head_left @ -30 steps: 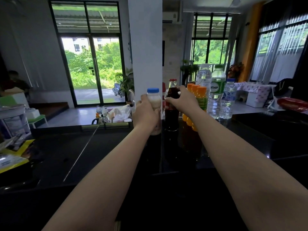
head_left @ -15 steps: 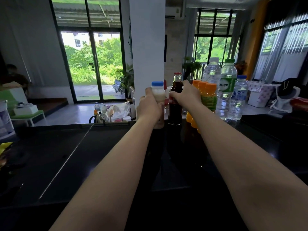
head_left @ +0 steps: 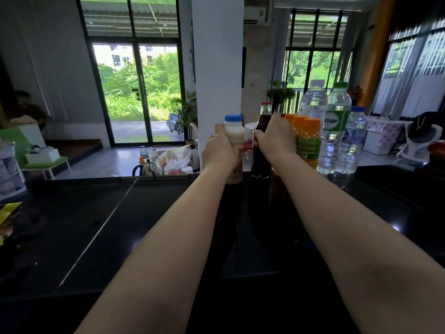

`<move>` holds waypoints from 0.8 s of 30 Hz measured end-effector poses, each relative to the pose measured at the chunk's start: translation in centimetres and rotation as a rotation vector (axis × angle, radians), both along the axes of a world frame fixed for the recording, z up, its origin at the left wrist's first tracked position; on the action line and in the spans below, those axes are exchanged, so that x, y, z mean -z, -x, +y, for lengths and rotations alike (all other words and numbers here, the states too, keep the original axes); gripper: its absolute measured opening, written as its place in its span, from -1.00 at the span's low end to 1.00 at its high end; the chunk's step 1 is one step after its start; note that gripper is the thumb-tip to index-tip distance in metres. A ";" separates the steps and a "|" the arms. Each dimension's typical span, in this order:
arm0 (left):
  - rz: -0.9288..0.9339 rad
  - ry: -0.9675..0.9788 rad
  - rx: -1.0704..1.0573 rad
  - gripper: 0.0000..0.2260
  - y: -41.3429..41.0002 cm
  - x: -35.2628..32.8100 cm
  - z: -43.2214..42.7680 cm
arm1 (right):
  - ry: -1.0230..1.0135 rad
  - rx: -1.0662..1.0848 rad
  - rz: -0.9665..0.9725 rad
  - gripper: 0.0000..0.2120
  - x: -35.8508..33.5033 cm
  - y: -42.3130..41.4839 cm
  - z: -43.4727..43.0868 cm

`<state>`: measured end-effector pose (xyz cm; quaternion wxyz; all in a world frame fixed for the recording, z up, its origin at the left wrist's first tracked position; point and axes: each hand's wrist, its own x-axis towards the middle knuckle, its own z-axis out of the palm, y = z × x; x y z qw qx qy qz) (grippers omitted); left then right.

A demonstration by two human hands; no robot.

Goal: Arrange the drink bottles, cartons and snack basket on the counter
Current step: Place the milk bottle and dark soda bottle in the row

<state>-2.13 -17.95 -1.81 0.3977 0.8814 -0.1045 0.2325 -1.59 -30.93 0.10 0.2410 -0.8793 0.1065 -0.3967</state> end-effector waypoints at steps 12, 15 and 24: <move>0.012 0.000 0.022 -0.40 -0.8 0.5 -0.2 | 0.034 0.016 -0.109 -0.55 0.9 -0.3 -0.2; 0.017 -0.023 0.020 -0.36 -1.1 0.5 -0.5 | 0.039 0.021 -0.117 -0.53 0.9 -0.2 -0.2; 0.028 -0.016 0.004 -0.43 -2.8 0.2 -2.3 | 0.053 0.016 -0.113 -0.49 1.0 -0.2 -0.1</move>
